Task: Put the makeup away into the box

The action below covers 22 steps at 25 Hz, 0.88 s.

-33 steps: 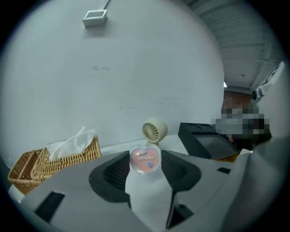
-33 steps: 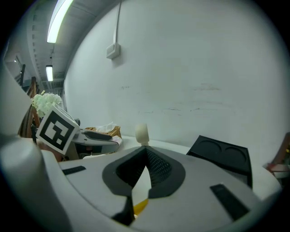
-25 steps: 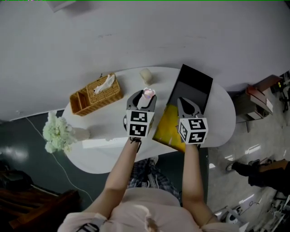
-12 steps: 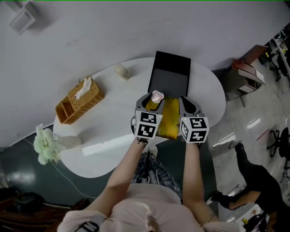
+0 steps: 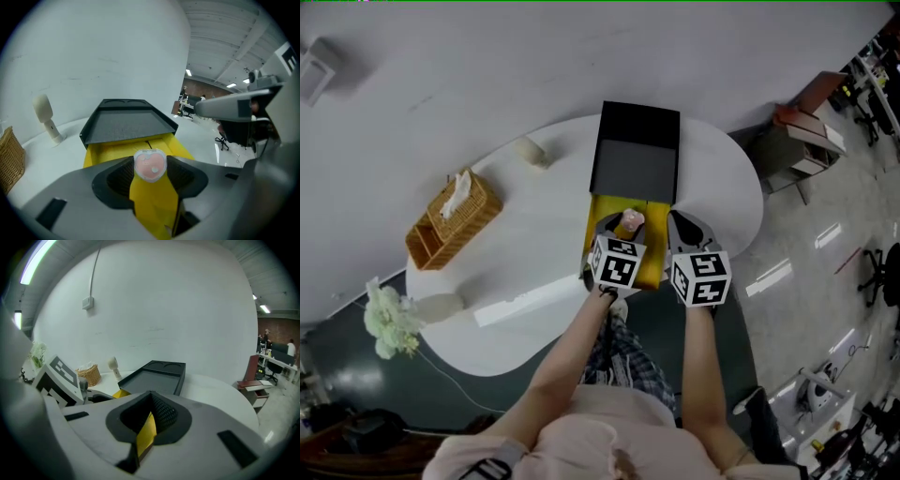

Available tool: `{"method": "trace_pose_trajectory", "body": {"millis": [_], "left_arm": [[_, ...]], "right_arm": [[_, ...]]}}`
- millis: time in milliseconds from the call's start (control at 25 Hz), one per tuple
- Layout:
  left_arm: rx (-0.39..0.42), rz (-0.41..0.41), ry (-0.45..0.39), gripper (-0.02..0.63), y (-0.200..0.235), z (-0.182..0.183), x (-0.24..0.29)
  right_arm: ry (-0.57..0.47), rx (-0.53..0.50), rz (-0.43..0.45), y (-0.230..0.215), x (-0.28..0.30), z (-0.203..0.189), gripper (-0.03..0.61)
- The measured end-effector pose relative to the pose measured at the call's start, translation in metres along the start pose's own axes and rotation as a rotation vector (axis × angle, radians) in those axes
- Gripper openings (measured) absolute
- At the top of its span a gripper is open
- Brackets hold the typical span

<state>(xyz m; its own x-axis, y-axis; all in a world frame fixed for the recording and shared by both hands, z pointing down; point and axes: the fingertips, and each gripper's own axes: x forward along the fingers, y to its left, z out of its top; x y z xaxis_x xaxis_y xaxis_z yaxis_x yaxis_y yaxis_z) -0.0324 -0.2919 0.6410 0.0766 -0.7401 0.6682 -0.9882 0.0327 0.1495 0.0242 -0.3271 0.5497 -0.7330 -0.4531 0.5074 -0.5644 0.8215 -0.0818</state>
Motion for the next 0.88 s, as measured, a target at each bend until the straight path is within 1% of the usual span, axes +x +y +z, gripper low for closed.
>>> {"method": "trace_pose_trajectory", "body": {"millis": [160, 320, 400, 440, 480, 520, 680, 880], "left_arm": [[-0.014, 0.006, 0.073, 0.236, 0.005, -0.012, 0.011], [-0.003, -0.010, 0.096, 0.238, 0.004, -0.016, 0.016], [-0.006, -0.031, 0.090, 0.242, 0.001, -0.016, 0.016], [-0.015, -0.044, 0.086, 0.284, -0.002, -0.015, 0.014], [-0.024, -0.058, 0.078, 0.341, -0.004, -0.013, 0.012], [-0.030, -0.071, 0.063, 0.367, -0.007, -0.010, 0.008], [-0.005, -0.086, -0.006, 0.397, -0.011, 0.003, -0.006], [0.018, -0.086, -0.030, 0.399, -0.013, 0.010, -0.012]], "right_arm": [[0.003, -0.003, 0.006, -0.001, 0.001, -0.001, 0.015], [0.005, -0.001, 0.003, -0.005, 0.001, -0.003, 0.015], [0.008, 0.000, 0.004, -0.006, 0.001, -0.002, 0.015], [0.009, 0.001, 0.004, -0.007, 0.000, -0.003, 0.015], [0.009, 0.002, 0.004, -0.008, 0.000, -0.003, 0.015], [0.008, 0.004, 0.001, -0.009, -0.001, -0.003, 0.015], [0.003, 0.014, -0.011, -0.011, -0.002, -0.005, 0.015], [0.003, 0.024, -0.020, -0.012, -0.006, -0.009, 0.015]]}}
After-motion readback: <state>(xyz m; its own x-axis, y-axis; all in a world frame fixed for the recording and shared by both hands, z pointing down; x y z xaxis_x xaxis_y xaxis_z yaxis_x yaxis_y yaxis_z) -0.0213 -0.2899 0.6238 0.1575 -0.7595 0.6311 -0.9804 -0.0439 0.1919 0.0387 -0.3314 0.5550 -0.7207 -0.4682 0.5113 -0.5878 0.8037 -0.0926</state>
